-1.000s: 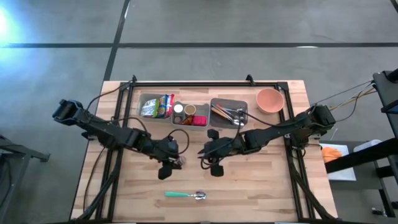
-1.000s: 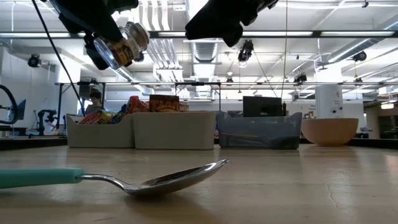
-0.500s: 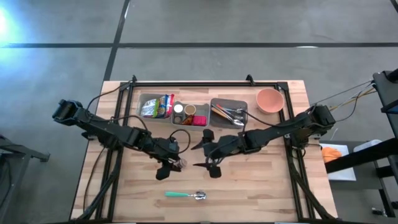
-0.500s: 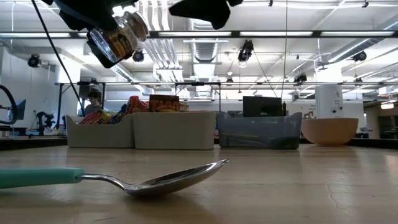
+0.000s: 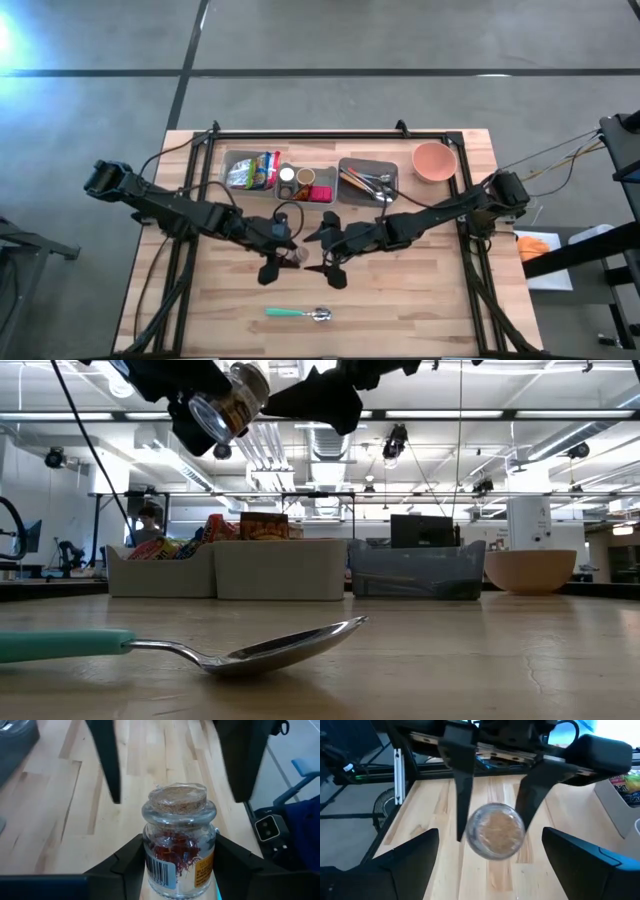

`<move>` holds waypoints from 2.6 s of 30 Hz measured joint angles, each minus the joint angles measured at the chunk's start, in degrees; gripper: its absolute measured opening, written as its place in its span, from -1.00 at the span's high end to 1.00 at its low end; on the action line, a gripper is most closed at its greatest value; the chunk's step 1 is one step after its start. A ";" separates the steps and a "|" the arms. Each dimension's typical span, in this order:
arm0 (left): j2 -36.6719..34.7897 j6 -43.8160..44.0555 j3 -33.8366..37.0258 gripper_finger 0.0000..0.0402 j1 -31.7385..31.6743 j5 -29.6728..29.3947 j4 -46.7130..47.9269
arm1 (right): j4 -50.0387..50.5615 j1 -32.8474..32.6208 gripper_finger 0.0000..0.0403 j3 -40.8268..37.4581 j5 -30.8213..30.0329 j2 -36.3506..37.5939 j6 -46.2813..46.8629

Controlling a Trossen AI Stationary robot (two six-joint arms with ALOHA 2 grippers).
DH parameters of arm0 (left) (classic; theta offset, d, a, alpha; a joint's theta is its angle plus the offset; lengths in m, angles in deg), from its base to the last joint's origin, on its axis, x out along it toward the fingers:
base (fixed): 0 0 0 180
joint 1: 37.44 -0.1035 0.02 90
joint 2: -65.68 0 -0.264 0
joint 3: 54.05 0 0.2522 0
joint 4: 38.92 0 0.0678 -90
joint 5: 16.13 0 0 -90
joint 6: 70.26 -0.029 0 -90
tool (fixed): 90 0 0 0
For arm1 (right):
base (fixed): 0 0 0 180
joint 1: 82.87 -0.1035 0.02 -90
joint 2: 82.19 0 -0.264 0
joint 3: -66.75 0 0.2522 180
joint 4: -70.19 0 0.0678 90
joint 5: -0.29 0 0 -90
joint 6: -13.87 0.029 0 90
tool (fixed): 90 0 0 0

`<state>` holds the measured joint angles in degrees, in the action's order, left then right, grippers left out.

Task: Pick & Place Food Item
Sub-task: Put the brown seasoning bottle into the right gray bin

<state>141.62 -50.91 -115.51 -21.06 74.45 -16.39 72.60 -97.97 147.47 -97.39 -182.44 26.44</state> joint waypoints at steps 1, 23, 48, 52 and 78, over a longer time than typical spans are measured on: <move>0.00 -0.08 0.00 0.09 -0.07 -0.07 0.00 | -0.34 0.00 -0.75 -0.02 0.00 0.00 -0.01; 0.02 -4.38 0.04 0.11 -0.08 0.09 -4.95 | -5.07 0.31 -0.68 0.00 0.05 -0.24 -2.06; 0.04 -7.17 0.04 0.11 -0.08 0.92 -7.45 | -4.02 0.35 -0.09 0.00 0.90 -0.22 -2.10; 0.04 -7.19 0.04 0.11 -0.08 0.94 -7.49 | -3.94 0.35 -0.09 -0.02 0.89 -0.22 -2.04; 0.07 -4.18 0.13 -0.04 0.02 0.98 -8.94 | -3.60 0.46 0.14 -0.03 0.94 -0.13 -0.75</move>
<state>141.69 -55.09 -115.38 -21.03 75.43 -25.33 69.00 -97.51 147.43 -96.45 -182.57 25.68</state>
